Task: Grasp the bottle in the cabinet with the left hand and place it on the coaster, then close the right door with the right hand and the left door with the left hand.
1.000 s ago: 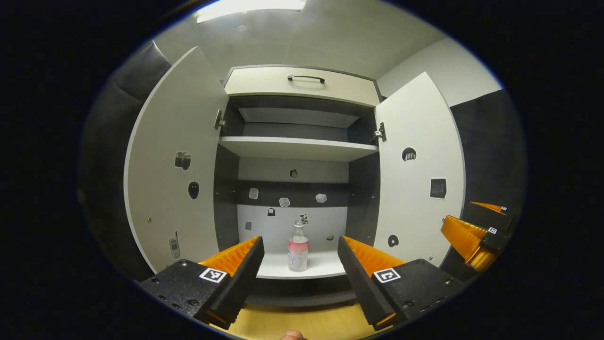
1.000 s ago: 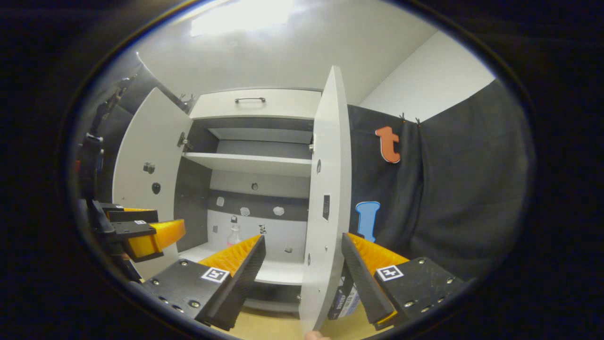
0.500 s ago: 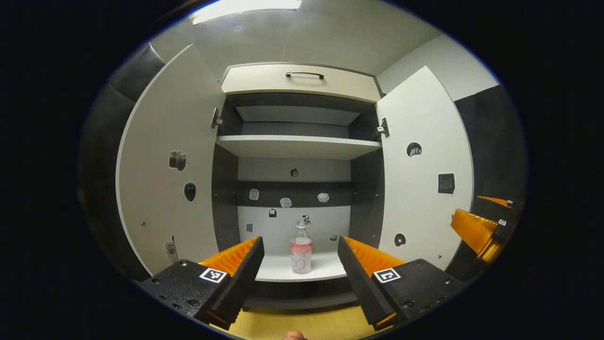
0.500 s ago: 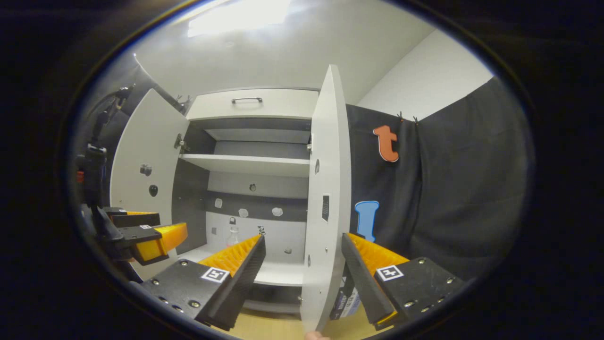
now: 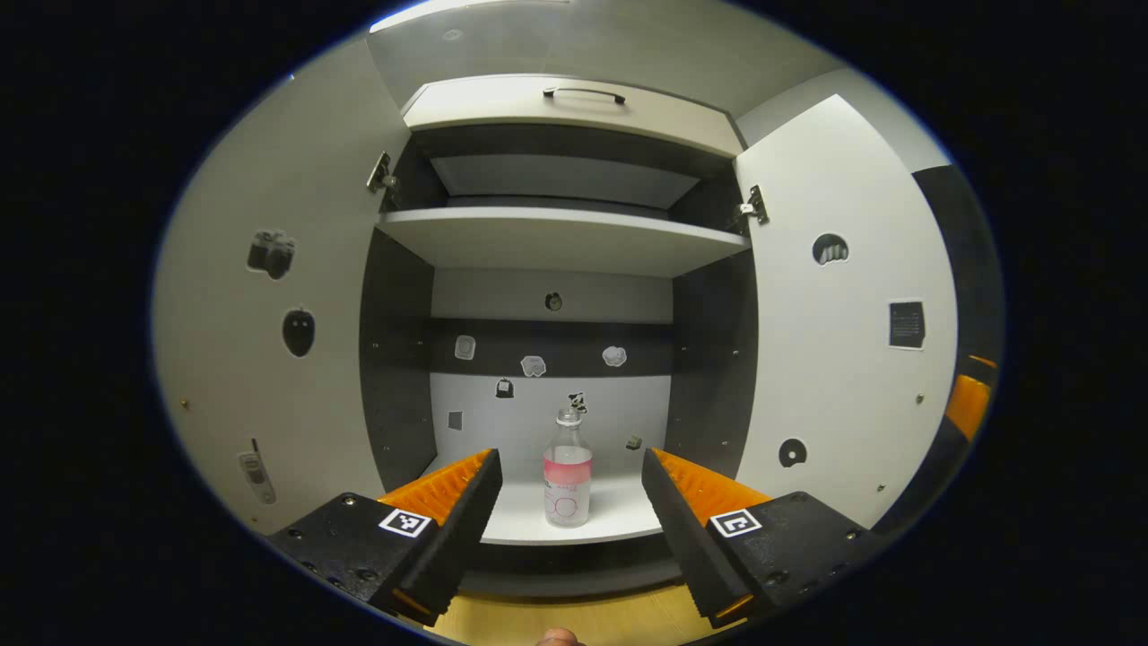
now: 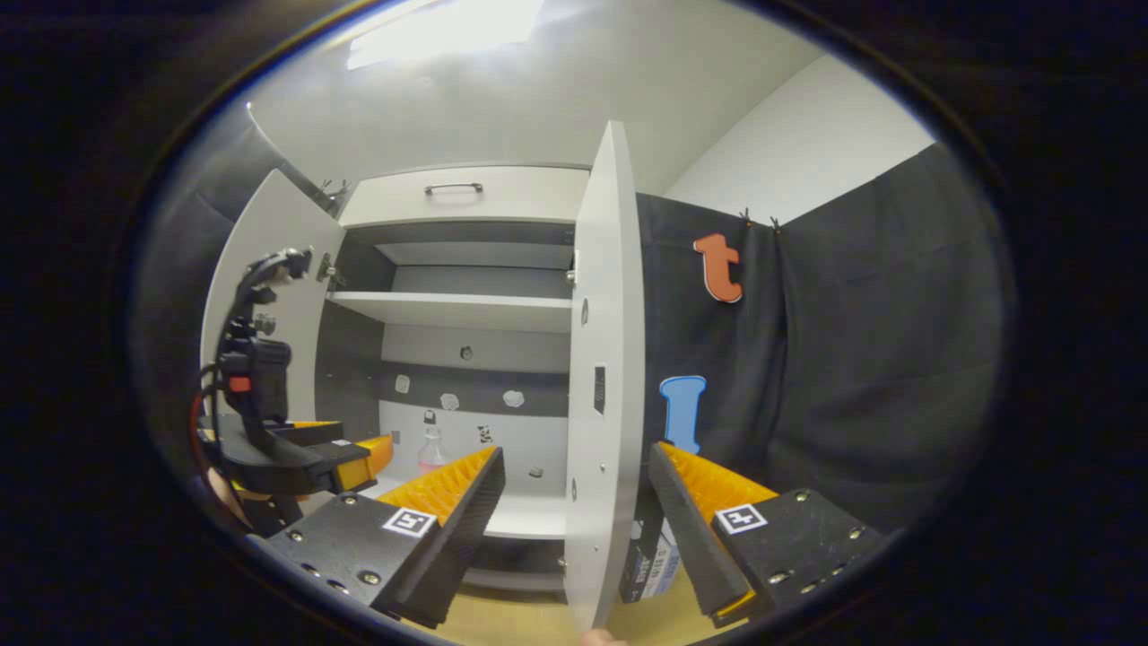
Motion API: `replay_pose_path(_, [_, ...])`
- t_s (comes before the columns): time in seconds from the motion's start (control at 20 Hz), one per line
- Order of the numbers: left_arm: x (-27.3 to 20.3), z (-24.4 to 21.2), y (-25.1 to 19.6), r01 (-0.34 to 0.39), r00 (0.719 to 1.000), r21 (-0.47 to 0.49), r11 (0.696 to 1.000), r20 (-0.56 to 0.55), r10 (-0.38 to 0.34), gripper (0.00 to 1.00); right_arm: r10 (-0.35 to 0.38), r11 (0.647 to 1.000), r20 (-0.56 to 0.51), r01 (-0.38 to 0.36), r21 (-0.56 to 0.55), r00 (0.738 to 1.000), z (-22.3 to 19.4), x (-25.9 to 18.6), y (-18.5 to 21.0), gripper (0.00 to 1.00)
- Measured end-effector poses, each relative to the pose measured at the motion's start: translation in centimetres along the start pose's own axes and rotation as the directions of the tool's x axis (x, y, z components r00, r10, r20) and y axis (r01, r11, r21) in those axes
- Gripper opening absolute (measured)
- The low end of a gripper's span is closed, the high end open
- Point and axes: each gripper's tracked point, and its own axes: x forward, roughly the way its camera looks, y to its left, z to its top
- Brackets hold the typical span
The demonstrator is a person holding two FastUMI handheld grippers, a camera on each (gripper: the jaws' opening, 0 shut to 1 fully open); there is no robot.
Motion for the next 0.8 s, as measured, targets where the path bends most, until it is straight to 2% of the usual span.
replay_pose_path(0.35, [9.1,-5.2,-0.2,0.012,0.995,-0.021,1.000,-0.102,-0.014,0.97,-0.126,0.992,0.001,0.126,-0.022,0.992,0.4,-1.7,-4.7,0.96])
replay_pose_path(0.6, [14.0,-8.5,0.6,-0.025,0.990,-0.009,1.000,-0.142,0.024,0.98,-0.218,0.975,-0.004,0.217,-0.048,0.976,0.7,-3.3,-8.2,0.98])
replay_pose_path(0.65, [14.8,-9.0,1.0,-0.034,0.988,0.006,0.999,-0.148,0.034,1.00,-0.230,0.972,-0.007,0.229,-0.053,0.973,0.6,-3.5,-8.7,0.98])
replay_pose_path(0.8, [16.7,-10.2,1.5,-0.052,0.986,0.029,0.998,-0.158,0.055,0.98,-0.258,0.965,-0.022,0.257,-0.060,0.966,0.5,-3.9,-9.8,0.98])
